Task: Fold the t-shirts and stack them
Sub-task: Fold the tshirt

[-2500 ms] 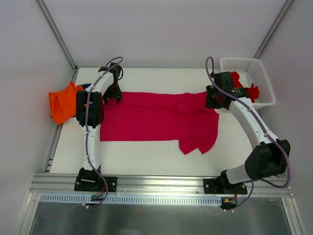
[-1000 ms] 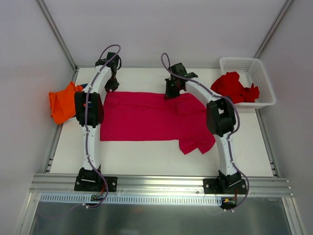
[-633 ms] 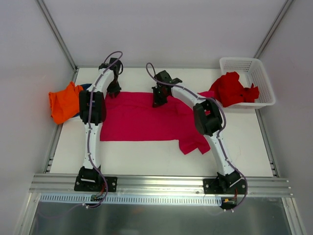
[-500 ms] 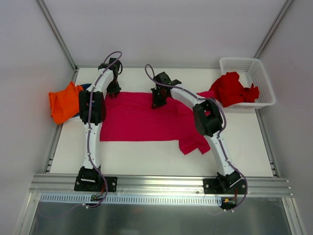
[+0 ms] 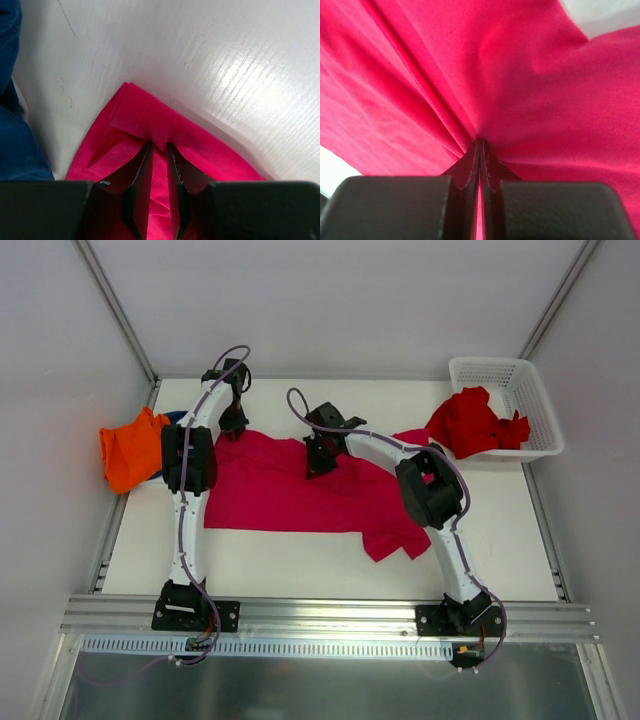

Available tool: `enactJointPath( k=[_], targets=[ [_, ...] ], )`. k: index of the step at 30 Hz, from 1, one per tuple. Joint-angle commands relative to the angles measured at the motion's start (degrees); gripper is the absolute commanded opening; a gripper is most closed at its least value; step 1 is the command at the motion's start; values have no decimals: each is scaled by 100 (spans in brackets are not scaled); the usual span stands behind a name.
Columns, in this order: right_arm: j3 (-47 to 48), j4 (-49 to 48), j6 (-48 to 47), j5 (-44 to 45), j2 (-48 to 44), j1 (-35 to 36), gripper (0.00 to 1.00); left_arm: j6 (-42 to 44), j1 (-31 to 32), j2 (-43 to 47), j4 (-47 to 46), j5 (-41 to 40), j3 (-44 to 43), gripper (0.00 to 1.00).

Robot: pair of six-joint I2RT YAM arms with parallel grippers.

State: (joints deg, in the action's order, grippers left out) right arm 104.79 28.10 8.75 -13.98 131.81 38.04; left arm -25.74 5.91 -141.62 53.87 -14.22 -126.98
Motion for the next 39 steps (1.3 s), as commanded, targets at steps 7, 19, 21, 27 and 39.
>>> enactJointPath(
  k=[7, 19, 21, 27, 39],
  targets=[
    [-521, 179, -40, 421, -454, 283, 0, -28, -38, 697, 98, 60, 146, 15],
    [-310, 240, -49, 492, -278, 265, 0, -72, 33, 1216, 89, -310, 569, 15],
    [-328, 231, -40, 484, -296, 265, 1, -63, 33, 1085, 89, -310, 473, 15],
    [-416, 240, -58, 484, -445, 283, 1, -45, 33, 584, 89, -178, 191, 7],
    [-240, 231, -242, 853, -463, 265, 29, 16, 33, -23, 98, -116, 59, 0]
  ],
)
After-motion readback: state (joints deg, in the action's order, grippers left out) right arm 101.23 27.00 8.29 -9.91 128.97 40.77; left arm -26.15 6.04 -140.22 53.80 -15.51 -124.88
